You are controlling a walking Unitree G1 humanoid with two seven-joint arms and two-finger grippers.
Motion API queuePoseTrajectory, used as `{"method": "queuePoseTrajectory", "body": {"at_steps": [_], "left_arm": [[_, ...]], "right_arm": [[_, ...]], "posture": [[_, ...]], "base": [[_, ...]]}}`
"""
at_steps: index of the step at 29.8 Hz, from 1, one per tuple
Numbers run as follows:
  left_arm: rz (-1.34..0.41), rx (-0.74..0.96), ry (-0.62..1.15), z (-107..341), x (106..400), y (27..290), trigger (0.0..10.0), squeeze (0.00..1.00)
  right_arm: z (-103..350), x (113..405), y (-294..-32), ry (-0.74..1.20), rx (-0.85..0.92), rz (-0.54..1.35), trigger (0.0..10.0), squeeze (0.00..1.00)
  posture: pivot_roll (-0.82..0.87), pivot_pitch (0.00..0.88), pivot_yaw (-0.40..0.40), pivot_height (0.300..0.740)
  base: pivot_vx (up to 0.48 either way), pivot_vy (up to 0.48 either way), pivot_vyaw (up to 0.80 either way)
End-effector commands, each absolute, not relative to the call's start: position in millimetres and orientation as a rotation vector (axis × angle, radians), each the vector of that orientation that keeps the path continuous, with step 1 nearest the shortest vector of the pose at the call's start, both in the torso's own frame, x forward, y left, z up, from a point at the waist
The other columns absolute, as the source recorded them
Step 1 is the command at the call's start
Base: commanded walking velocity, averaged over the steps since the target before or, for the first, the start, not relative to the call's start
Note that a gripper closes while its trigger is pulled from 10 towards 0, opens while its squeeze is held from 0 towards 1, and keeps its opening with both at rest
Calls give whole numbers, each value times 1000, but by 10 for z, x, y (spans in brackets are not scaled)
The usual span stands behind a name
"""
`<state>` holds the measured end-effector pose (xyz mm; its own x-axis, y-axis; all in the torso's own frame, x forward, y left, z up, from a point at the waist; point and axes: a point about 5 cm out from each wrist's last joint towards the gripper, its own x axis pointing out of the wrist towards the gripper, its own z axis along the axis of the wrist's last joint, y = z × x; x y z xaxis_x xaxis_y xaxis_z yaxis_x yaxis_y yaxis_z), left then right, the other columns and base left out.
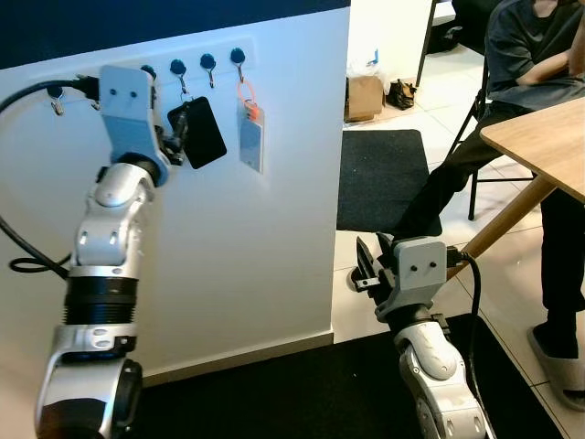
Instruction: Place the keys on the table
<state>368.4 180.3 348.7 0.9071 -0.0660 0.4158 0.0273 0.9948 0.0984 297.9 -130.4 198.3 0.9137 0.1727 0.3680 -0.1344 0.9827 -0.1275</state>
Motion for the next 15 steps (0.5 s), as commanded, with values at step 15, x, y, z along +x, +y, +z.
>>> {"method": "queuePoseTrajectory", "body": {"at_steps": [15], "left_arm": [[-25, 158, -502, 3545, 3672, 1367, 10000, 0]], "right_arm": [[1984, 3003, -1270, -383, -87, 159, 10000, 0]], "posture": [[27, 244, 136, 740]], "base": [[0, 0, 0]]}}
